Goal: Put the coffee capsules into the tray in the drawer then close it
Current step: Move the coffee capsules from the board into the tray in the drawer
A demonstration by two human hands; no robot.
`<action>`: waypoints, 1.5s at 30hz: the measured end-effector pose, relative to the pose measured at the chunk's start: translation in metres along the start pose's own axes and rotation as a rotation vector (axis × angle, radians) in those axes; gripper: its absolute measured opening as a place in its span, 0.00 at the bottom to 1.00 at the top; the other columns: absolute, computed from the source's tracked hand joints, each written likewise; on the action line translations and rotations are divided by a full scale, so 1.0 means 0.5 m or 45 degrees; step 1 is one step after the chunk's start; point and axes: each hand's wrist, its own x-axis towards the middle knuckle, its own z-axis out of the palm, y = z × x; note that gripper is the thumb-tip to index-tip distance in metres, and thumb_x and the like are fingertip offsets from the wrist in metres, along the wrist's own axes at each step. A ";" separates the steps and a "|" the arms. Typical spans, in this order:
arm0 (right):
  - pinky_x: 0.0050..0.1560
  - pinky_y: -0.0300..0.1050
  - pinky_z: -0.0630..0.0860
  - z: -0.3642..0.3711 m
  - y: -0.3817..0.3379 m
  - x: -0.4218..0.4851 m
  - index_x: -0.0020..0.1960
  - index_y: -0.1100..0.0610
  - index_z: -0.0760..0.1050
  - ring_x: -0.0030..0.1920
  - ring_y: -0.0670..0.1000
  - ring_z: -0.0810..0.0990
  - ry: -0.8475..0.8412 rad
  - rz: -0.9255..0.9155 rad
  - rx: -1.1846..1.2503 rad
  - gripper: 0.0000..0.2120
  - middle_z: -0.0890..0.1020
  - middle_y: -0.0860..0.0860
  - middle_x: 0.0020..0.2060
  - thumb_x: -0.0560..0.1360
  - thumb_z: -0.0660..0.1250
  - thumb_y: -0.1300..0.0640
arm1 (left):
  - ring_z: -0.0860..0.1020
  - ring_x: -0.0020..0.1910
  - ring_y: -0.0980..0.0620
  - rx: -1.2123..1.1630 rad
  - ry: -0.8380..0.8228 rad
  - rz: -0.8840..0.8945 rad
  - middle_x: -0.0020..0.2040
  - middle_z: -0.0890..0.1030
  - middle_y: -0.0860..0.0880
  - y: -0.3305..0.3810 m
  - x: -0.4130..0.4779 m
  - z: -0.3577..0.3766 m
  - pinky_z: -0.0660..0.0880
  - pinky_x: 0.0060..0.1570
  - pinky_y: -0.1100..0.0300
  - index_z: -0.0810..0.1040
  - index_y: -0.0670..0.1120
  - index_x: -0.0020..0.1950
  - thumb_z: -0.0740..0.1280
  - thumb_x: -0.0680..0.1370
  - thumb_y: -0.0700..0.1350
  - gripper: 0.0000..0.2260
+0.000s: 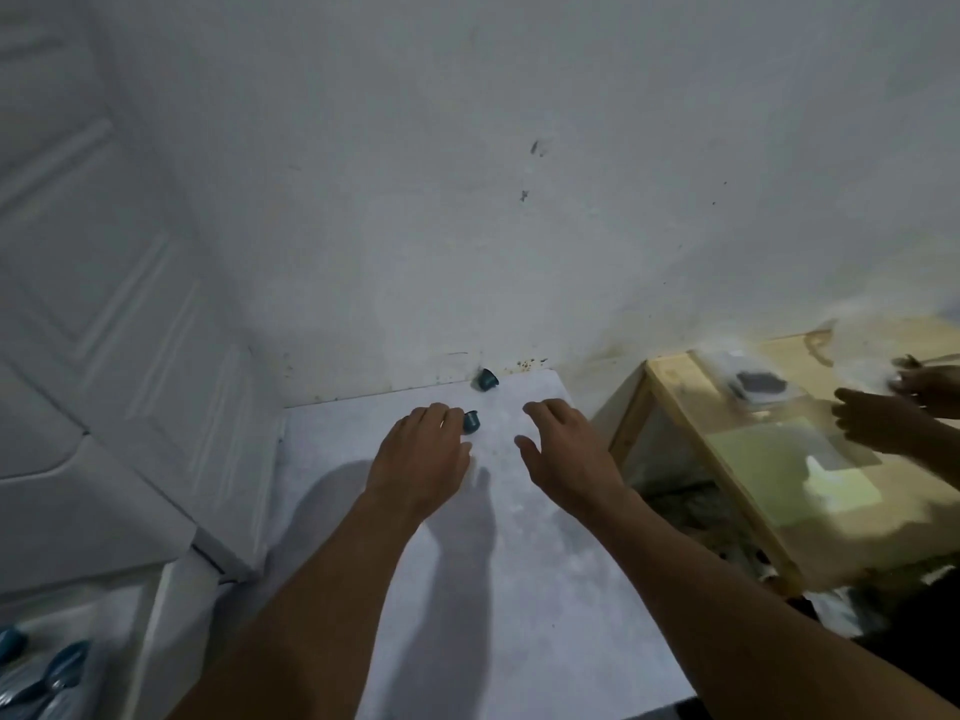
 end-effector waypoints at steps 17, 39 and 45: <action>0.60 0.48 0.71 0.116 0.057 0.228 0.67 0.57 0.69 0.60 0.56 0.74 -0.206 -0.029 -0.024 0.18 0.75 0.54 0.64 0.78 0.62 0.56 | 0.81 0.39 0.48 -0.168 -0.193 -0.021 0.43 0.83 0.47 -0.080 0.177 0.175 0.79 0.40 0.56 0.80 0.44 0.48 0.74 0.69 0.45 0.10; 0.51 0.46 0.78 0.267 0.101 0.396 0.62 0.60 0.72 0.49 0.58 0.77 -0.301 -0.092 0.012 0.16 0.75 0.58 0.55 0.74 0.66 0.66 | 0.78 0.55 0.45 -0.310 -0.477 -0.092 0.58 0.78 0.45 -0.128 0.245 0.327 0.75 0.58 0.48 0.71 0.52 0.60 0.61 0.79 0.53 0.11; 0.48 0.48 0.78 0.268 0.096 0.399 0.55 0.61 0.73 0.47 0.58 0.77 -0.268 -0.030 0.089 0.10 0.74 0.58 0.56 0.74 0.62 0.69 | 0.73 0.62 0.48 -0.368 -0.488 -0.135 0.66 0.73 0.46 -0.130 0.244 0.317 0.68 0.56 0.64 0.68 0.45 0.69 0.57 0.81 0.46 0.16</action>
